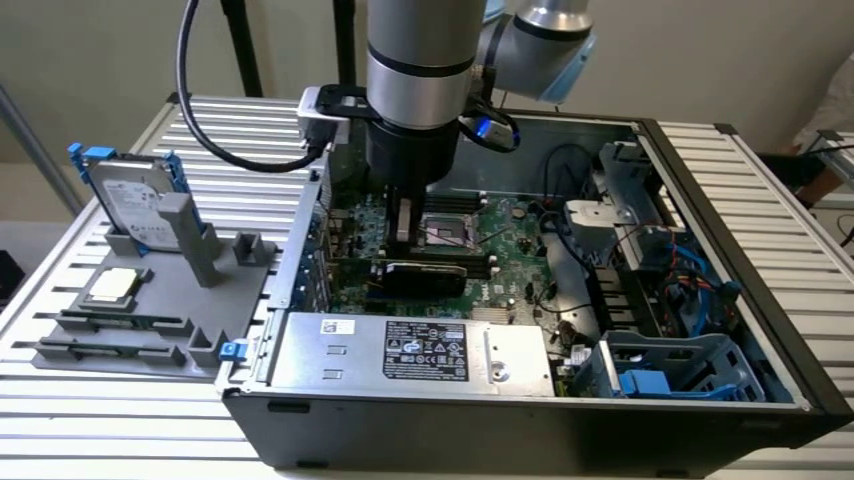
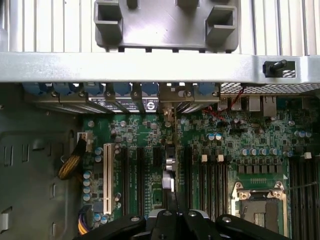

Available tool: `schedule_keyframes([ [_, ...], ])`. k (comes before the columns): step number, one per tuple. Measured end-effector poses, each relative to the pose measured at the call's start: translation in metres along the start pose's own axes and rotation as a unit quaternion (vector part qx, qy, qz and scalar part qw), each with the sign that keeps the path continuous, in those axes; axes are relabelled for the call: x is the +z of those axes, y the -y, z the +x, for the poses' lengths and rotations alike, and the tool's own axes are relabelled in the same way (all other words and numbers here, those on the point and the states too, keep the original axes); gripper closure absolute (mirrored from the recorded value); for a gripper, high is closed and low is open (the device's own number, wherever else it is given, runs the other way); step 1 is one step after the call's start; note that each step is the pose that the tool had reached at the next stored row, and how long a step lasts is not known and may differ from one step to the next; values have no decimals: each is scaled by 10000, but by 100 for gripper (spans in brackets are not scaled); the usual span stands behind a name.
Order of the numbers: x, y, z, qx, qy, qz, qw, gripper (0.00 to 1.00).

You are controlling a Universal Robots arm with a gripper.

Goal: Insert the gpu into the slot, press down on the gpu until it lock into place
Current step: 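Press down on the gpu until it lock into place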

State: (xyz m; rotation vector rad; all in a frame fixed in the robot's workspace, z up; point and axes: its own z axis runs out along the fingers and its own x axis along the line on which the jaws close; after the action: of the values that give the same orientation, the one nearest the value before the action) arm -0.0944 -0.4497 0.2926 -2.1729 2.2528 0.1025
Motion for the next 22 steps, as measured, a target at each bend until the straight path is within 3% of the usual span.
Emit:
schedule_keyframes([
  [8, 111, 3, -36, -10, 0, 0, 10000, 89],
  [22, 197, 20, -63, -15, -10, 0, 10000, 89],
])
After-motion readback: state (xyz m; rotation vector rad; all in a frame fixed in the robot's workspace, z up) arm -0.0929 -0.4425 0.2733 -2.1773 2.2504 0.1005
